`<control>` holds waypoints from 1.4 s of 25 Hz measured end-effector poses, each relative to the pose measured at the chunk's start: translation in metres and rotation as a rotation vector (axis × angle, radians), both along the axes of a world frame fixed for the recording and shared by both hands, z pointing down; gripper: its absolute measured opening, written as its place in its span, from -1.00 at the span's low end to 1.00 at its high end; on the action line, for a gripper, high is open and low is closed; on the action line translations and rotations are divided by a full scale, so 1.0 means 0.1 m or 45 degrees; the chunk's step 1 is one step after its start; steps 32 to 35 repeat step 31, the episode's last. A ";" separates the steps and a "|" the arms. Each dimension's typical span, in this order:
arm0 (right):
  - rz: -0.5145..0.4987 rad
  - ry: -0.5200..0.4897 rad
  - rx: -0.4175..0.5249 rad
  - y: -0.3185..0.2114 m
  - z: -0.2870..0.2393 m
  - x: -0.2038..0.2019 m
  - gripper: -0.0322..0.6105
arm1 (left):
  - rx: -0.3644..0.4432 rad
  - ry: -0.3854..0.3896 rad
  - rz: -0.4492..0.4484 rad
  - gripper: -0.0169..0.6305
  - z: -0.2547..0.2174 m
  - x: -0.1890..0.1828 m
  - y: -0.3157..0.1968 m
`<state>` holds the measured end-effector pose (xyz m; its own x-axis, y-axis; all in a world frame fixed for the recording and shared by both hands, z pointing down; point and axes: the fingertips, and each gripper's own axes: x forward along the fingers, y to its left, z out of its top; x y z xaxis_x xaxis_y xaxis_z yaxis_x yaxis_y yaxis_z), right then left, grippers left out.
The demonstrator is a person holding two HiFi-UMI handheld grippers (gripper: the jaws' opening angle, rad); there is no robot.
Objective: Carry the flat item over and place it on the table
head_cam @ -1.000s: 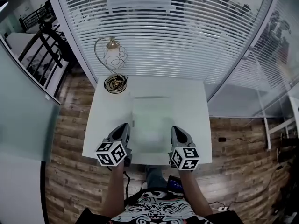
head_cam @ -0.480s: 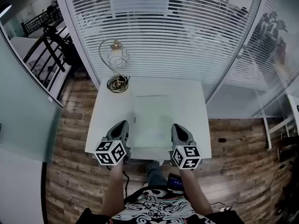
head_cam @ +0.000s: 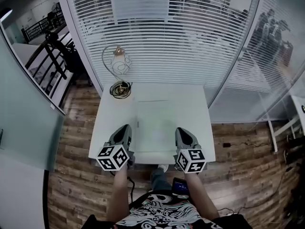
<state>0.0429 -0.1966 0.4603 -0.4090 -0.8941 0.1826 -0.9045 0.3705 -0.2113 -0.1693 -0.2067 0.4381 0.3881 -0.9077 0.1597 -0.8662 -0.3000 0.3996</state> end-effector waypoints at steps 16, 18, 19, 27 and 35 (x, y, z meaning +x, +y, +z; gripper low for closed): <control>-0.002 -0.001 -0.010 0.05 0.00 0.10 -0.88 | 0.015 0.023 0.005 -0.92 -0.05 0.07 0.05; 0.000 0.001 -0.009 0.07 -0.01 0.12 -0.88 | 0.016 0.030 0.007 -0.92 -0.06 0.09 0.06; 0.001 0.002 -0.009 0.08 0.00 0.13 -0.88 | 0.017 0.031 0.010 -0.92 -0.06 0.10 0.06; 0.025 -0.003 -0.004 0.16 -0.02 0.25 -0.88 | 0.020 0.031 0.010 -0.92 -0.07 0.13 0.16; 0.029 -0.017 -0.011 0.22 -0.01 0.28 -0.88 | 0.013 0.030 0.021 -0.92 -0.06 0.18 0.21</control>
